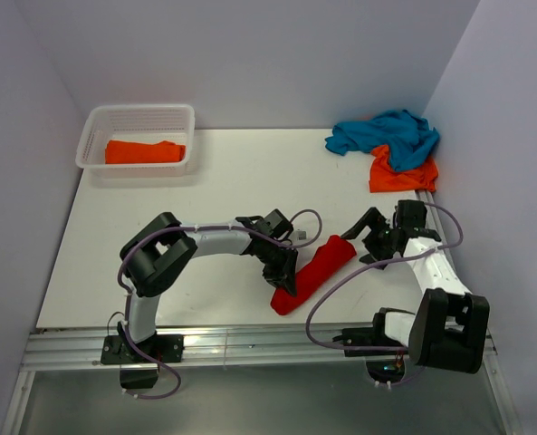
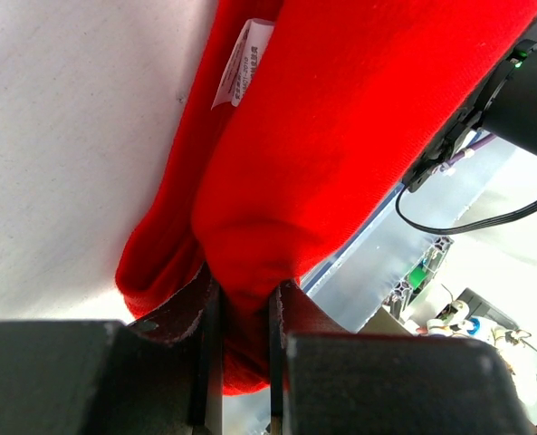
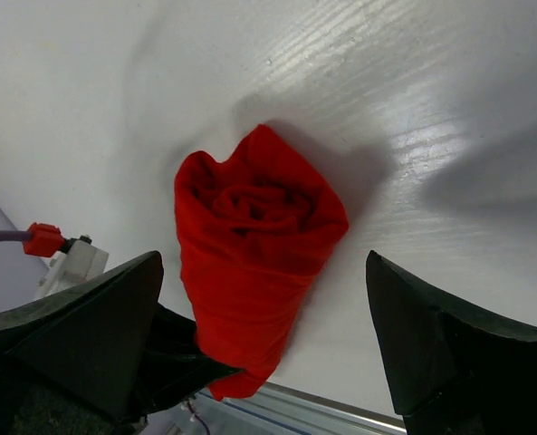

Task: Roll the t-shirts
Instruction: Roll the tshirt

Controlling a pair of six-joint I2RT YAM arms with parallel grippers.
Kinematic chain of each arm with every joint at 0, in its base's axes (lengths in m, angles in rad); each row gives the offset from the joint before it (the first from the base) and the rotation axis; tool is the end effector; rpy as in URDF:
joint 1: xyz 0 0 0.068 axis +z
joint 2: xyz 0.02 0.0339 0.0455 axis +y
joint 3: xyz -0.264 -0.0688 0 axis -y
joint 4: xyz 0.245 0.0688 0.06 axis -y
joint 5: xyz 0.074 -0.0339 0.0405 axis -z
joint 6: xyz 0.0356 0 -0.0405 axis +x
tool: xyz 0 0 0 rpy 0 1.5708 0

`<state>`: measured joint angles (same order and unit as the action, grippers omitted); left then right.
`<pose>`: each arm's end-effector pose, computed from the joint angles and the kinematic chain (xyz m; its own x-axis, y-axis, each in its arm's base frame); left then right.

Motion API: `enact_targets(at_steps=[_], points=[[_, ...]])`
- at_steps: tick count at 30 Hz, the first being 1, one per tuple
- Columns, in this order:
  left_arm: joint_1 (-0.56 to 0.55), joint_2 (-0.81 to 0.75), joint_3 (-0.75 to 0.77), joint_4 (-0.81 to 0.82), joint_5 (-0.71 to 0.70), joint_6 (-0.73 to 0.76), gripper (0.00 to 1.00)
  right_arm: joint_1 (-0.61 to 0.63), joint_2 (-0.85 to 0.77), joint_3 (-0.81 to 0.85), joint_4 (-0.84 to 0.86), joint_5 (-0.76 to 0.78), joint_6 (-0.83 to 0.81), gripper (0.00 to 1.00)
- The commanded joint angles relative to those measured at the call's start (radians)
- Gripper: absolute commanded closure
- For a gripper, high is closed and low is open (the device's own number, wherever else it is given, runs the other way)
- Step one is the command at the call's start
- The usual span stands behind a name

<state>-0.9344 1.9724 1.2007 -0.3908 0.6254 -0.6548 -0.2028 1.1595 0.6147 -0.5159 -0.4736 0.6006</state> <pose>0.2100 -0.3192 0.1342 -0.9138 0.4059 0.0123 0.2946 0.6834 -0.6680 0.2057 -0.0257 0.1876 -0.7272 0.6630 -0.1779 0.4510 0.6568 0.6043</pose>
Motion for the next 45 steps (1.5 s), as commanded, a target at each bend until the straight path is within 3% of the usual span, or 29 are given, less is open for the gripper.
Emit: enact_targets(at_steps=[1, 20, 22, 31, 34, 36, 38, 40, 41, 45], points=[[0.002, 0.072, -0.049, -0.226, -0.2, 0.06, 0.84, 0.002, -0.052, -0.027, 0.073, -0.004, -0.001, 0.0], [0.002, 0.083, -0.038, -0.247, -0.188, 0.098, 0.84, 0.054, 0.005, -0.253, 0.465, -0.069, 0.152, 0.0], [0.0, 0.086, -0.036, -0.25, -0.187, 0.1, 0.84, 0.06, 0.032, -0.262, 0.493, -0.072, 0.168, 0.05], [0.002, 0.097, -0.021, -0.264, -0.19, 0.11, 0.84, 0.115, 0.065, -0.282, 0.57, -0.057, 0.205, 0.39], [0.002, 0.1, -0.016, -0.266, -0.188, 0.11, 0.84, 0.117, 0.049, -0.274, 0.559, -0.042, 0.202, 0.67], [0.002, 0.102, -0.015, -0.267, -0.188, 0.109, 0.84, 0.117, 0.039, -0.268, 0.547, -0.024, 0.196, 0.92], [0.002, 0.1, -0.013, -0.27, -0.185, 0.104, 0.82, 0.117, 0.035, -0.259, 0.531, -0.005, 0.189, 1.0], [0.0, 0.098, -0.01, -0.273, -0.182, 0.103, 0.8, 0.115, 0.029, -0.257, 0.525, 0.018, 0.191, 1.0], [0.0, 0.097, -0.009, -0.281, -0.188, 0.1, 0.72, 0.115, 0.029, -0.256, 0.524, 0.027, 0.191, 1.0], [0.009, 0.077, -0.013, -0.299, -0.202, 0.09, 0.59, 0.115, 0.023, -0.263, 0.527, 0.061, 0.203, 1.0]])
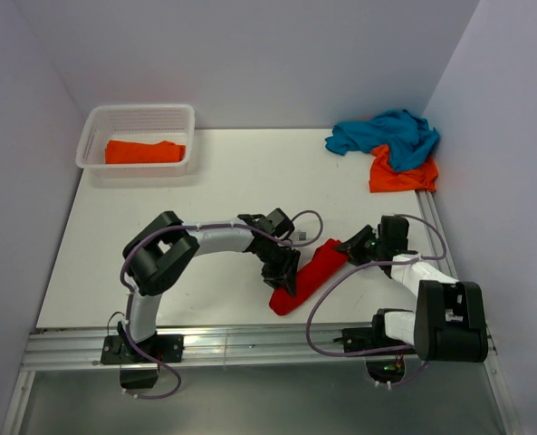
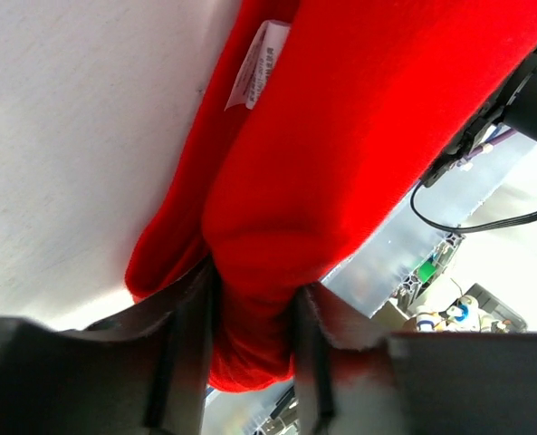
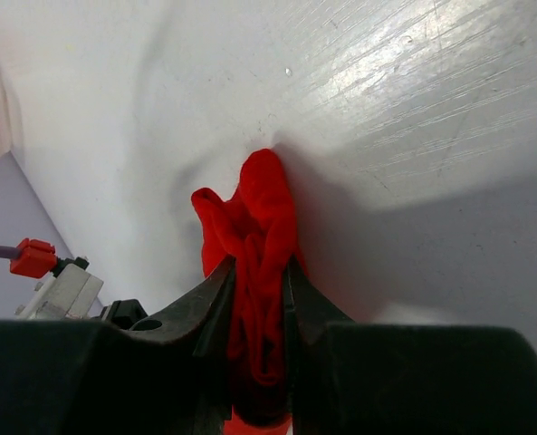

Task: Roll the t-shirts
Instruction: Roll the tshirt

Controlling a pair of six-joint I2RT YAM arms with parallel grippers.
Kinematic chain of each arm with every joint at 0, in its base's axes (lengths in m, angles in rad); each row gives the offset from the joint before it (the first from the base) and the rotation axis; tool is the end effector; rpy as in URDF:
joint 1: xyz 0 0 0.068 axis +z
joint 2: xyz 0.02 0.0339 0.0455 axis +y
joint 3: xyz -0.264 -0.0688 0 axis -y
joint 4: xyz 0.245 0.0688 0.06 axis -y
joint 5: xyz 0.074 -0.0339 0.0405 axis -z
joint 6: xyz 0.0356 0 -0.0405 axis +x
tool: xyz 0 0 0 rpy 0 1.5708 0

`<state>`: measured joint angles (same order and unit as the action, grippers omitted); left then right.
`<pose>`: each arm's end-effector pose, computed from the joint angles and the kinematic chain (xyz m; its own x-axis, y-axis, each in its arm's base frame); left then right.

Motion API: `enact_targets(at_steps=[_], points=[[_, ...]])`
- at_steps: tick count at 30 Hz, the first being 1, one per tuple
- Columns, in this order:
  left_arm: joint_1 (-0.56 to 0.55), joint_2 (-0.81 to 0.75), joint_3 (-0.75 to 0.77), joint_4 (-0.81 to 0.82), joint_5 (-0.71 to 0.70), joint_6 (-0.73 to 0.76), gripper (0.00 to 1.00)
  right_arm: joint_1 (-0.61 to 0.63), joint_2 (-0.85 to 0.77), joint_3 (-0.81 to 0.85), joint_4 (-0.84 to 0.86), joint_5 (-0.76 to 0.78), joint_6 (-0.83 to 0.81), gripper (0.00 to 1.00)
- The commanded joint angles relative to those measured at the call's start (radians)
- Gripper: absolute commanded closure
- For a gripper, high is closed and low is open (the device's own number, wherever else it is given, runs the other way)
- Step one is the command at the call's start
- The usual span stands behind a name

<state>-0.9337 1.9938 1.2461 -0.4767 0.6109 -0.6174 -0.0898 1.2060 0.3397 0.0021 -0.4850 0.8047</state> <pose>0.2119 -0.3207 0.1346 -0.9045 0.4250 0.0355 0.3074 0.7074 -0.6365 0.1994 -0.0013 0.1321 -0.6853 0.7018 -0.1946 0.3919 0.5806 0.7137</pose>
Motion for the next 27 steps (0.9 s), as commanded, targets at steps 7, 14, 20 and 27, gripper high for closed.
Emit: enact_targets(at_steps=[7, 14, 20, 27], points=[[0.093, -0.038, -0.1, -0.255, -0.195, 0.05, 0.47, 0.002, -0.02, 0.028, 0.006, 0.105, 0.001, 1.0], [0.136, -0.098, -0.165, -0.278, -0.192, -0.025, 0.41, 0.002, -0.052, 0.01, 0.006, 0.118, 0.017, 1.0], [0.134, -0.109, -0.174, -0.324, -0.26, -0.126, 0.29, 0.002, -0.109, -0.013, 0.006, 0.126, 0.028, 1.0], [0.093, -0.116, -0.192, -0.349, -0.341, -0.234, 0.21, 0.002, -0.163, -0.03, -0.033, 0.126, 0.025, 1.0]])
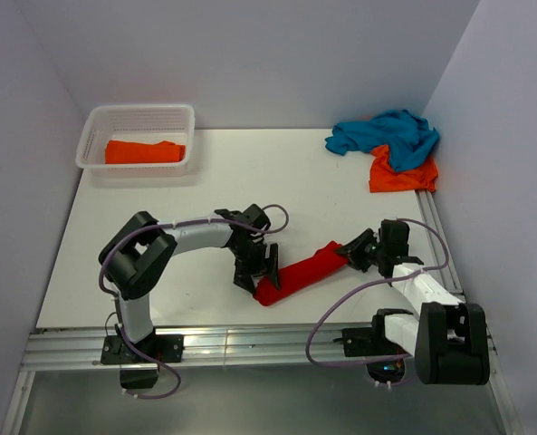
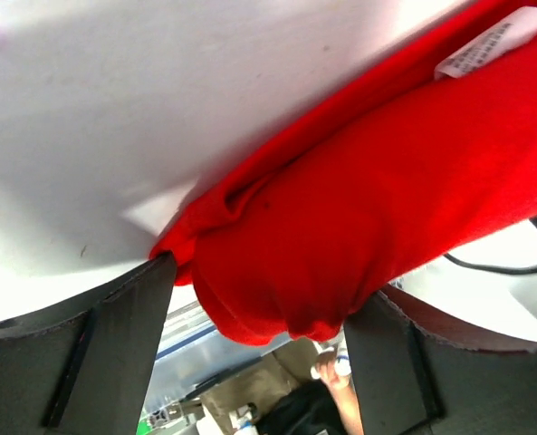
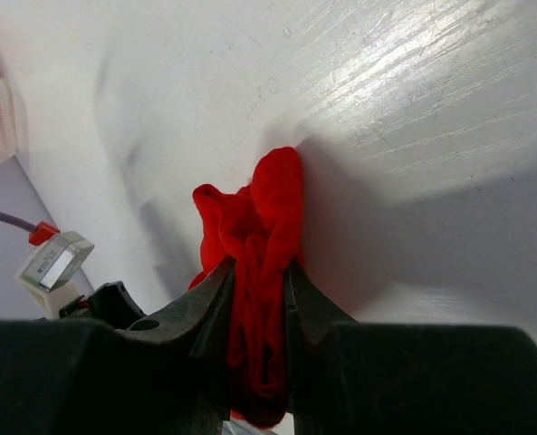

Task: Roll the t-shirts
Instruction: Roll the tshirt, then place the rolled tshirt into the container

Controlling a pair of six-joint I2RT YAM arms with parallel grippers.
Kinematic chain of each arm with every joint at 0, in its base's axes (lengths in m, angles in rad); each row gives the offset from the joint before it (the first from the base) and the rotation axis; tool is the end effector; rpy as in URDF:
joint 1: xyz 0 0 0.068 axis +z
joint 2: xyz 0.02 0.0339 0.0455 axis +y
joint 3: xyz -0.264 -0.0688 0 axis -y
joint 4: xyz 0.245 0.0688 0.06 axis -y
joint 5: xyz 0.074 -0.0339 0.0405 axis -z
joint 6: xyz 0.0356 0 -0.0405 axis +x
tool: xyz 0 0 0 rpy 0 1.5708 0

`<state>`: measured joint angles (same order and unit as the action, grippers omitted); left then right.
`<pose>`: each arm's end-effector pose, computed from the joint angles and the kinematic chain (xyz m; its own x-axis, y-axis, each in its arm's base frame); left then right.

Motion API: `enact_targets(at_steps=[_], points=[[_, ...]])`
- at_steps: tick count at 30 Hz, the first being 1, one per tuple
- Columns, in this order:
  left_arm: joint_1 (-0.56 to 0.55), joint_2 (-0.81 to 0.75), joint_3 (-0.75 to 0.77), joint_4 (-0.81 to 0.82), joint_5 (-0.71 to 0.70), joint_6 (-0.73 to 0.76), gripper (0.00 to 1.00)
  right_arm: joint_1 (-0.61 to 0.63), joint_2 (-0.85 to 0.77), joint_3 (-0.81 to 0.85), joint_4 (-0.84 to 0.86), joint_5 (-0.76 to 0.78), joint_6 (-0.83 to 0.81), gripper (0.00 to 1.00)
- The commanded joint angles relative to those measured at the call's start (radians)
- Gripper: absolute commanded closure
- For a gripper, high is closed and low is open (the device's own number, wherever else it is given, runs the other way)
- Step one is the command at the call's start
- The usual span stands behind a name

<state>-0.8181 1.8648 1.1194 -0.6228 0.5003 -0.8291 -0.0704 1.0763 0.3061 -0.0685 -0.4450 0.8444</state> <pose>0.2189 -0.2587 0.1410 -0.9732 0.0926 0.2105 -0.0165 0.8847 -0.4658 0.1839 0.0024 0.1394 -0.6599 0.7230 -0.2046 0.4062 0.5723 0.7123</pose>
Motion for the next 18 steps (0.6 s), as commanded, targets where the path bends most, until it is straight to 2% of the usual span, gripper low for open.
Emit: enact_targets(at_steps=[1, 5, 11, 16, 18], points=[[-0.033, 0.008, -0.06, -0.203, -0.239, -0.031, 0.21, -0.017, -0.035, 0.001, 0.038, 0.081, -0.015, 1.0], [-0.072, -0.003, -0.027, -0.228, -0.327, -0.083, 0.21, -0.017, -0.045, -0.002, 0.035, 0.074, -0.013, 1.0], [-0.151, 0.079, 0.112, -0.414, -0.525, -0.126, 0.22, -0.017, -0.059, -0.001, 0.022, 0.068, -0.022, 1.0], [-0.18, 0.096, 0.106, -0.408, -0.514, -0.157, 0.22, -0.017, -0.072, 0.001, 0.007, 0.062, -0.033, 1.0], [-0.182, 0.091, 0.083, -0.364, -0.467, -0.169, 0.22, -0.017, -0.075, -0.001, 0.003, 0.061, -0.036, 1.0]])
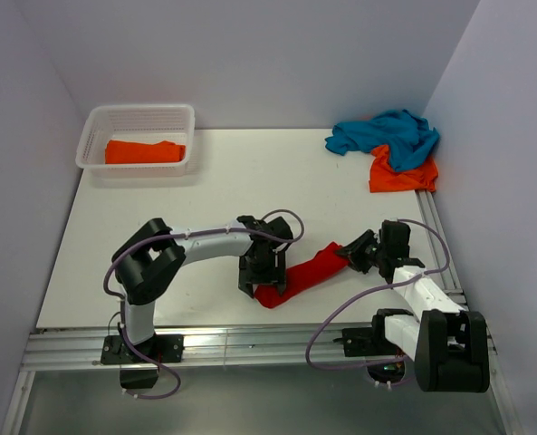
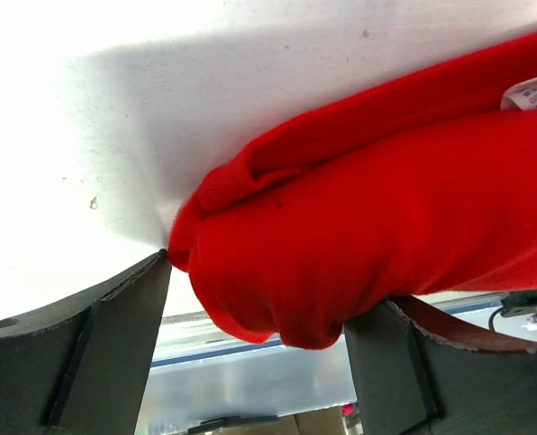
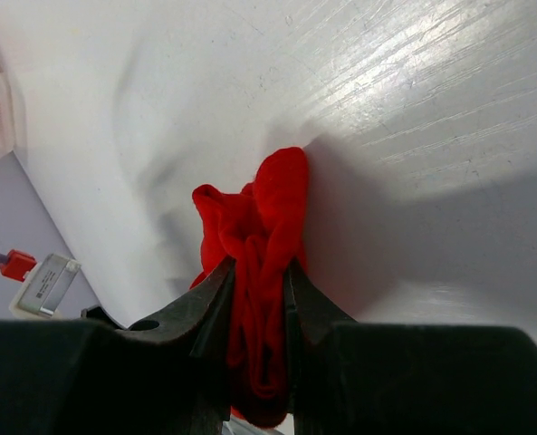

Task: Roll the t-shirts
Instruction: Place the rolled tshirt into the container

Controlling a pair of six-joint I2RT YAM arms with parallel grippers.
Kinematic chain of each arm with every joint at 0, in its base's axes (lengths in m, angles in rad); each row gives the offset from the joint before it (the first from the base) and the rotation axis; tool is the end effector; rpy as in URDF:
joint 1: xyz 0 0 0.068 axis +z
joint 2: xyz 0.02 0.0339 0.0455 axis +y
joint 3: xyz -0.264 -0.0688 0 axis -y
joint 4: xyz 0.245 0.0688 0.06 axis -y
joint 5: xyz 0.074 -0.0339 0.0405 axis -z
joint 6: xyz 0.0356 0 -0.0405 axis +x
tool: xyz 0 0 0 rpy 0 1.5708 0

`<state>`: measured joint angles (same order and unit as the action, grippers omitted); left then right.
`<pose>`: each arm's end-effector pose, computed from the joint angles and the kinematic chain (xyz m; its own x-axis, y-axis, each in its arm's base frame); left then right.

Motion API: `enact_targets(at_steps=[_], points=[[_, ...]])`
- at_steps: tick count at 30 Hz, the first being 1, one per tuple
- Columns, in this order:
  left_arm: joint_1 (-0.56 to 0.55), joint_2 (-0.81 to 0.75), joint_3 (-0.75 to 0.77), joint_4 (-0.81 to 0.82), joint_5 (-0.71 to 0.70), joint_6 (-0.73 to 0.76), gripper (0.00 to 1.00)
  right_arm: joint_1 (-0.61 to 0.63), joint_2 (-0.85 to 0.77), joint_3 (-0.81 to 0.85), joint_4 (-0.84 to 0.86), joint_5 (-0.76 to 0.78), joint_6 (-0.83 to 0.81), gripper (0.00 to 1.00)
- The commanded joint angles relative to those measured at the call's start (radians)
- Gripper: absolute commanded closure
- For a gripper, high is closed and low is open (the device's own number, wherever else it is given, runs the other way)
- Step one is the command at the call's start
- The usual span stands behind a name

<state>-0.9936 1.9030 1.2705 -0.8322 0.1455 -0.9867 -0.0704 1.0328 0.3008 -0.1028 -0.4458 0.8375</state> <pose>0.1871 -0.2967 0.1580 -0.9979 0.0198 0.0619 0.0092 0.9858 -0.1678 0.1789 0.0028 0.1424 -0.6622 0.7187 -0.2119 0.3985 0.5773 0.7127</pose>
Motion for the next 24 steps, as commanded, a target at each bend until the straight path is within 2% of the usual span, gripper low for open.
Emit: enact_targets(at_steps=[1, 4, 8, 10, 12, 13, 15, 21, 24], points=[[-0.005, 0.05, -0.092, -0.134, -0.101, -0.015, 0.23, -0.017, -0.037, 0.004, 0.032, 0.064, -0.029, 1.0], [-0.005, 0.034, -0.15, -0.047, -0.043, -0.043, 0.26, -0.017, -0.043, 0.006, 0.025, 0.059, -0.031, 1.0], [-0.002, 0.022, -0.197, 0.042, -0.038, -0.075, 0.53, -0.017, -0.048, 0.011, 0.017, 0.056, -0.041, 1.0], [0.003, 0.016, -0.203, 0.054, -0.066, -0.076, 0.57, -0.017, -0.048, 0.009, 0.018, 0.052, -0.043, 1.0], [0.003, 0.002, -0.207, 0.076, -0.098, -0.078, 0.68, -0.017, -0.048, 0.004, 0.023, 0.045, -0.041, 1.0], [0.006, -0.002, -0.207, 0.077, -0.109, -0.075, 0.75, -0.017, -0.048, 0.004, 0.023, 0.041, -0.041, 1.0], [0.009, -0.01, -0.189, 0.055, -0.141, -0.078, 0.99, -0.017, -0.048, 0.004, 0.028, 0.035, -0.041, 1.0], [0.047, -0.036, -0.129, -0.002, -0.172, -0.049, 0.99, 0.007, -0.03, 0.034, 0.025, 0.036, -0.055, 1.0], [0.101, -0.042, -0.077, -0.067, -0.176, -0.006, 0.99, 0.065, 0.004, 0.087, 0.011, 0.108, -0.069, 1.0]])
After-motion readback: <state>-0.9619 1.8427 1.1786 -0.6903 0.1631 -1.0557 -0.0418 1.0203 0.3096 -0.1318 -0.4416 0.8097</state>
